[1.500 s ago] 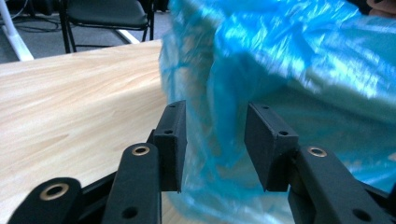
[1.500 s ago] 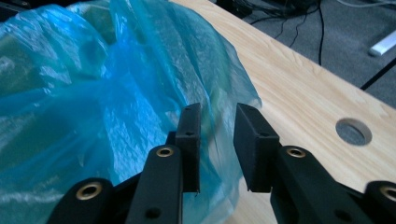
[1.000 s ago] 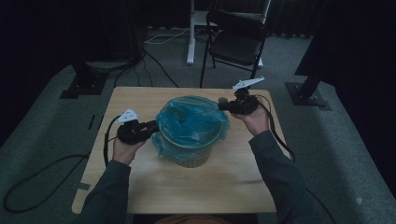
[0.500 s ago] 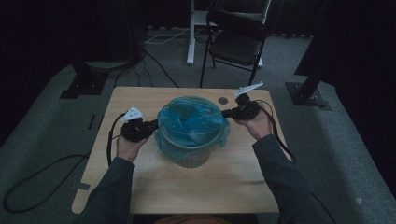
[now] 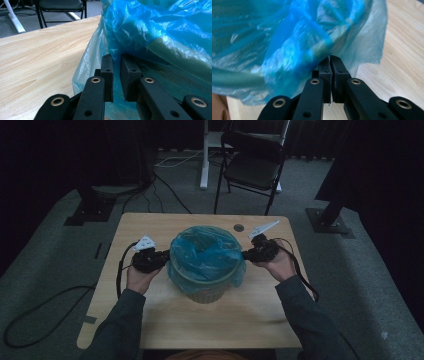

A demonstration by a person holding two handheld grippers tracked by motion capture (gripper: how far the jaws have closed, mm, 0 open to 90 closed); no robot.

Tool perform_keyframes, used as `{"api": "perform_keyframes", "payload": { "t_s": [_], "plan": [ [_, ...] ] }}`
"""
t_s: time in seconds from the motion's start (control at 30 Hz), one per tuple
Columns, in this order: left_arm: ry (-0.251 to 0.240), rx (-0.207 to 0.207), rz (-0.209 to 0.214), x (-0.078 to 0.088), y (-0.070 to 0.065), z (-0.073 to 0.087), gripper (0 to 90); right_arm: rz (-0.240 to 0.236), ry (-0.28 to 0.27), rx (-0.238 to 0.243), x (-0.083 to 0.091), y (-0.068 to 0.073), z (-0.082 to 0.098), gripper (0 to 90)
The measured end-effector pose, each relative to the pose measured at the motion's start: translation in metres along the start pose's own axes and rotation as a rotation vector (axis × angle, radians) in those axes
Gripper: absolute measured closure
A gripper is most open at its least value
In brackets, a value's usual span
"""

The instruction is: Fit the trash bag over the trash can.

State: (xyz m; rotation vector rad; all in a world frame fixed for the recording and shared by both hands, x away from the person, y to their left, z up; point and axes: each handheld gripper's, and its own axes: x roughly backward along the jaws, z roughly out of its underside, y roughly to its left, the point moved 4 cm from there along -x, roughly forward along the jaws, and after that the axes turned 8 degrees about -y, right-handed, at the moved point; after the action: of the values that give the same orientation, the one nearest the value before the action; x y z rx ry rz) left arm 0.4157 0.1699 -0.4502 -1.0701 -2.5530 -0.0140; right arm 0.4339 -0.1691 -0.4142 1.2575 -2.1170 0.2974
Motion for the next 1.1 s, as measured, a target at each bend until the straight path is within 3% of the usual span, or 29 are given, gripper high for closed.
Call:
{"api": "perform_keyframes", "payload": {
  "t_s": [0.37, 0.57, 0.7, 0.83, 1.1],
  "plan": [
    [0.000, 0.012, 0.025, -0.011, -0.001, -0.002, 81.5, -0.046, 0.020, 0.043, 0.008, 0.014, 0.014, 88.8],
    [0.002, 0.011, 0.037, -0.013, -0.002, -0.006, 76.4, -0.013, 0.000, 0.068, 0.018, 0.016, 0.017, 84.0],
    [-0.007, 0.015, 0.028, -0.009, 0.002, -0.012, 72.9, -0.003, -0.019, 0.060, 0.022, 0.014, 0.017, 78.9],
    [-0.042, 0.012, 0.011, 0.002, 0.007, -0.026, 70.6, 0.051, -0.070, 0.034, 0.029, 0.007, 0.019, 68.3],
    [-0.084, 0.003, 0.007, 0.013, 0.010, -0.045, 67.2, 0.044, -0.144, -0.020, 0.033, 0.002, 0.025, 63.8]
  ]
}}
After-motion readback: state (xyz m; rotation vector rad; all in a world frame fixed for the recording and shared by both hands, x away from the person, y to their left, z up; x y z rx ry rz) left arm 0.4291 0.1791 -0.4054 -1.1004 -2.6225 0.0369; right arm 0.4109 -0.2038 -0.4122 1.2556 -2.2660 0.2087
